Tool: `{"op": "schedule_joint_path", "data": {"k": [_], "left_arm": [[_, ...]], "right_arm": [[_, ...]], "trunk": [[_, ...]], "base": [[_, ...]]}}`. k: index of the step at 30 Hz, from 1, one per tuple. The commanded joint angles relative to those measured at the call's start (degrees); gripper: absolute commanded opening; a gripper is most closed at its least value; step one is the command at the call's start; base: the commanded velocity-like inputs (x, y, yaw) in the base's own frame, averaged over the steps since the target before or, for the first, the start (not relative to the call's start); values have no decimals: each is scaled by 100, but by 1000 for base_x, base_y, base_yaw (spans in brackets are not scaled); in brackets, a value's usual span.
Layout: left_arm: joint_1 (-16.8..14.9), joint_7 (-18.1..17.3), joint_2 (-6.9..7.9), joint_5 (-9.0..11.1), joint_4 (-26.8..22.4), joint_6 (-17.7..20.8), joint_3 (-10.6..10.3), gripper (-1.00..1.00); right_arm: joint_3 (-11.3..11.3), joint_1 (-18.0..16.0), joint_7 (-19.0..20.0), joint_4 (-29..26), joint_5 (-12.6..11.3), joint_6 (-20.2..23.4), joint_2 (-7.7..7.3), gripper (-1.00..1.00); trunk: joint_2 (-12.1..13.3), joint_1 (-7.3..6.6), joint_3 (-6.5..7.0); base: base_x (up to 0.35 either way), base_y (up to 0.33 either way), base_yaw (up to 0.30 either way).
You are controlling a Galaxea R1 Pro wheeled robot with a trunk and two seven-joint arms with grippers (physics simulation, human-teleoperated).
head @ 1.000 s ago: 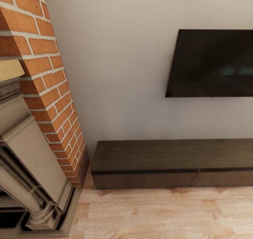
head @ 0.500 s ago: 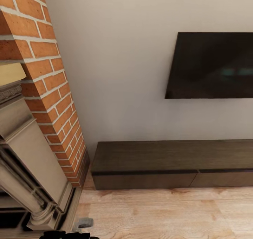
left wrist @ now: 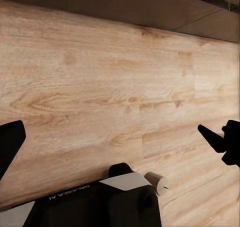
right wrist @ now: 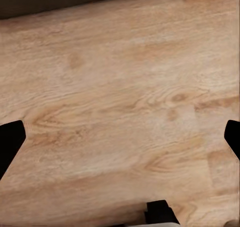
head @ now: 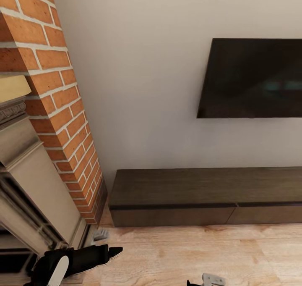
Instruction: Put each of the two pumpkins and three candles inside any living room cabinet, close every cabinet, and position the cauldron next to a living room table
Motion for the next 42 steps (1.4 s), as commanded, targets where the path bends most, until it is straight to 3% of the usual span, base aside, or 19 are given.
{"op": "schedule_joint_path", "data": {"k": [1,4,8,10,12,14,15,17,19,21,26,29,31,32,35,42], "left_arm": [[-31,-38,10,-21,-2,19,3,100],[-122,-38,13,10,-4,19,78,100],[-261,-33,16,256,67,17,291,100],[-274,-33,15,303,86,18,323,100],[-281,-36,19,337,97,20,364,100],[-281,-38,22,385,102,24,392,100],[-281,-38,23,429,103,25,396,100],[-281,-38,28,500,105,26,404,100],[-280,-38,22,530,105,27,391,100],[-280,-38,-3,539,105,27,360,100],[-279,-38,-21,649,105,34,330,100],[-279,-38,-19,1021,99,36,171,100],[-279,-38,6,1383,82,35,-22,100],[-276,-38,13,1509,78,35,-67,100],[-272,-38,14,1710,72,35,-168,100],[-254,-38,23,1850,68,35,-205,100]], "right_arm": [[141,-6,-78,-8,-29,27,-3,100],[293,-9,-178,-24,-1,38,-6,100],[460,-14,-687,-82,-19,25,-11,100],[461,-15,-688,-149,-92,-45,-10,100],[404,-16,-384,-283,-364,-329,-9,100],[153,-17,257,-377,-1062,-670,-21,100],[-70,-17,685,-379,-1610,-773,-39,100],[-636,-13,1800,-296,-3049,-878,-67,100],[-969,-14,2699,-84,-4189,-877,-89,100],[-1105,-18,3090,77,-4697,-878,-125,100],[-1246,-47,3354,166,-5053,-1062,-151,100],[-1439,-52,3640,185,-5575,-1089,-162,100],[-1513,-53,4177,219,-6064,-1065,-165,100],[-1527,-53,4430,231,-6179,-1016,-166,100],[-1549,-53,5057,246,-6327,-689,-166,100],[-1557,-53,5367,241,-6376,-397,-166,100]], "trunk": [[-4,0,-6],[-4,0,-6],[-4,0,-6],[-4,0,-6],[-4,0,-6],[-4,0,-6],[-4,0,-6],[-4,0,-6],[-4,0,-6],[-4,0,-6],[-4,0,-6],[-4,0,-6],[-4,0,-6],[-4,0,-6],[-4,0,-6],[-204,110,-96]], "base": [[0,0,0],[0,0,0],[0,0,0],[0,0,0],[0,0,0],[0,0,0],[0,0,0],[0,0,0],[0,0,0],[0,0,0],[0,0,0],[0,0,0],[0,0,0],[0,0,0],[0,0,0],[0,0,0]]}}
